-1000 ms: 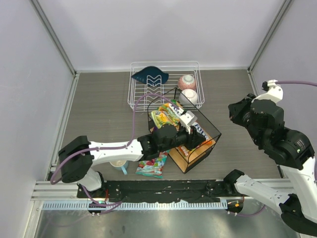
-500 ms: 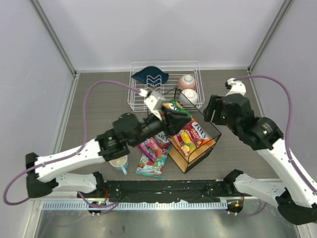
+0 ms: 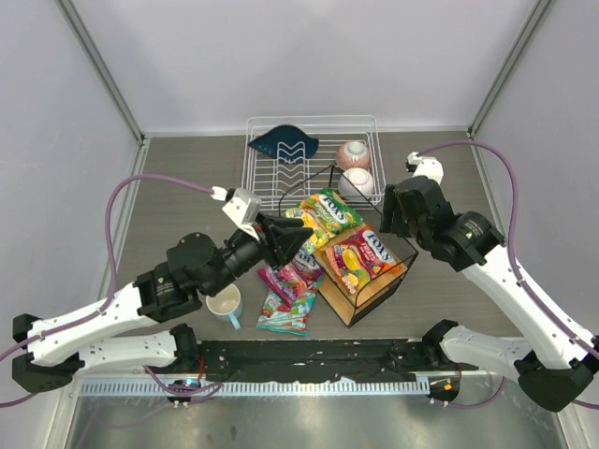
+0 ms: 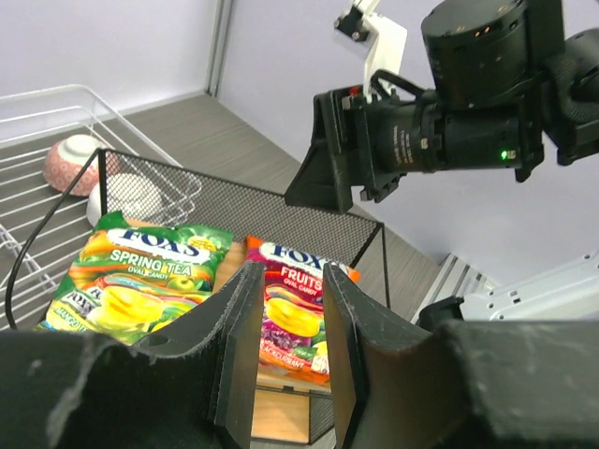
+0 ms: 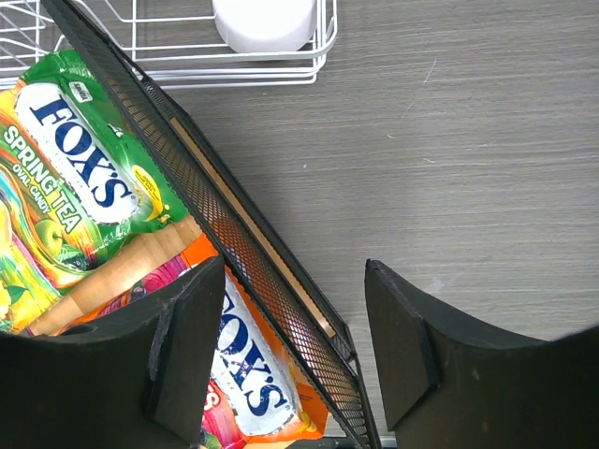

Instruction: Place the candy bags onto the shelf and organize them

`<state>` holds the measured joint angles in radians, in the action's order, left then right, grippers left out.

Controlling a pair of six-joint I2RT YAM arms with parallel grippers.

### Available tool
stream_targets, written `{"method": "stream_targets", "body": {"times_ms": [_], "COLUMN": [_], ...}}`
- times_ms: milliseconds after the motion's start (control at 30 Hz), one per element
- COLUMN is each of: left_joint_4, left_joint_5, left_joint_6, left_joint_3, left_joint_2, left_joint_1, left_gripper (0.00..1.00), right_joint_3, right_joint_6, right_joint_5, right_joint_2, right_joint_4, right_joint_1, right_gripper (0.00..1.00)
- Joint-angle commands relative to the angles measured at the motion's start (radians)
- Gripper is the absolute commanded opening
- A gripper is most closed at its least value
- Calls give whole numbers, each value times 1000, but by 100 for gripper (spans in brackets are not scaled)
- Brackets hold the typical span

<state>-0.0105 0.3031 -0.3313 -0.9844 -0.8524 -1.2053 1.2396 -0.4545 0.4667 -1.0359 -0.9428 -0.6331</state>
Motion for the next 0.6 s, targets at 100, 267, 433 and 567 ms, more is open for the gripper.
{"method": "stream_targets", "body": {"times_ms": [100,267,433,567], "left_joint_4": [-35,-34,-23,-25], "left_joint_5": [25,27,24,22], "left_joint_6": [21,20,20,18], "left_joint_3": [1,15,35,35], "left_joint_2": [-4,10,21,16], "left_joint_1": [-5,-5,-5,-5], "left_gripper": [36,36,37,37], "right_joint_3": [69,89,70,64], "right_joint_6": [-183,-217,-227,-237], "right_joint_5": [59,-16,-20,4], "right_joint_2": [19,11,25,30], "right_joint_4": [-83,-168,-208,-238], "right_joint_1": [-2,-2,0,0], "right_gripper": [66,65,64,62]}}
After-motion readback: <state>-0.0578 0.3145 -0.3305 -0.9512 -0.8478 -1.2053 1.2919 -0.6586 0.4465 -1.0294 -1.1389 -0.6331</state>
